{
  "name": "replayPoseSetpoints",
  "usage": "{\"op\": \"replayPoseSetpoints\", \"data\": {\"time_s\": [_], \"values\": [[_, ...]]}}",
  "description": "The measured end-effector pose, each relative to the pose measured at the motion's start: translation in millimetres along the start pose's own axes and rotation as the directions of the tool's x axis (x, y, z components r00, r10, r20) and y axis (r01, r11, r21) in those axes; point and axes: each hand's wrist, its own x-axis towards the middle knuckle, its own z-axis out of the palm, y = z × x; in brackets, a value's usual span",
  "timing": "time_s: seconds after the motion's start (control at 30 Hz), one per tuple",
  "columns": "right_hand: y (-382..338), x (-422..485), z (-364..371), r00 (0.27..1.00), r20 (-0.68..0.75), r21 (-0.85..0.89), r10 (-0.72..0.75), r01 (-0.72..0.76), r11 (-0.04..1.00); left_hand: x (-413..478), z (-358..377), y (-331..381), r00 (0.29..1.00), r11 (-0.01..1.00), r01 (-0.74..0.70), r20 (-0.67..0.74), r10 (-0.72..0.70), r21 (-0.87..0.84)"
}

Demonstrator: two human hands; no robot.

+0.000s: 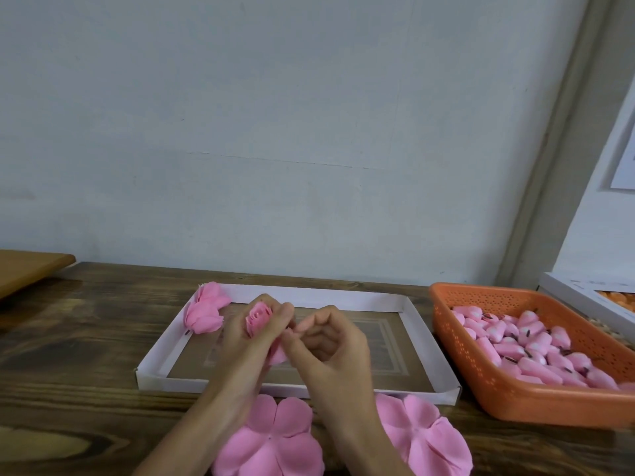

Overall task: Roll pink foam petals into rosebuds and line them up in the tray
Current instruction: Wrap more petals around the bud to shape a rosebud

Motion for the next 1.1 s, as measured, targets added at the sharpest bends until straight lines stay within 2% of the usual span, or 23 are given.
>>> {"op": "replayPoseSetpoints", "data": {"time_s": [0.17,0.3,0.43,0.6,0.8,0.97,1.1], "values": [[2.4,-2.1,1.3,1.000,0.002,0.013,-0.003,0.003,1.000,-3.7,2.9,0.4,0.995,0.999,-0.004,0.101,0.000,0.044],[0.1,-1.3,-0.3,0.999,0.047,-0.051,-0.018,0.020,0.998,-2.9,5.5,6.3,0.992,0.985,0.120,0.059,-0.113,-0.125],[-0.9,1.4,-1.8,0.994,0.102,-0.148,-0.046,0.061,0.987,1.6,2.5,5.4,0.986,0.957,0.161,0.003,-0.165,-0.241],[1.8,1.7,-3.8,0.994,0.078,-0.210,-0.080,0.095,0.973,-0.7,1.8,3.2,0.969,0.946,0.239,0.116,-0.218,-0.218],[6.0,2.7,-4.8,0.992,0.040,-0.238,-0.116,0.122,0.964,1.1,1.3,2.5,0.964,0.934,0.254,0.138,-0.225,-0.253],[7.7,1.8,-3.6,0.985,0.051,-0.282,-0.164,0.172,0.944,3.5,1.1,-0.6,0.974,0.951,0.224,0.085,-0.210,-0.215],[8.8,1.3,-4.3,0.980,0.058,-0.290,-0.192,0.201,0.936,3.3,-2.5,-2.9,0.968,0.940,0.241,0.125,-0.216,-0.241]]}}
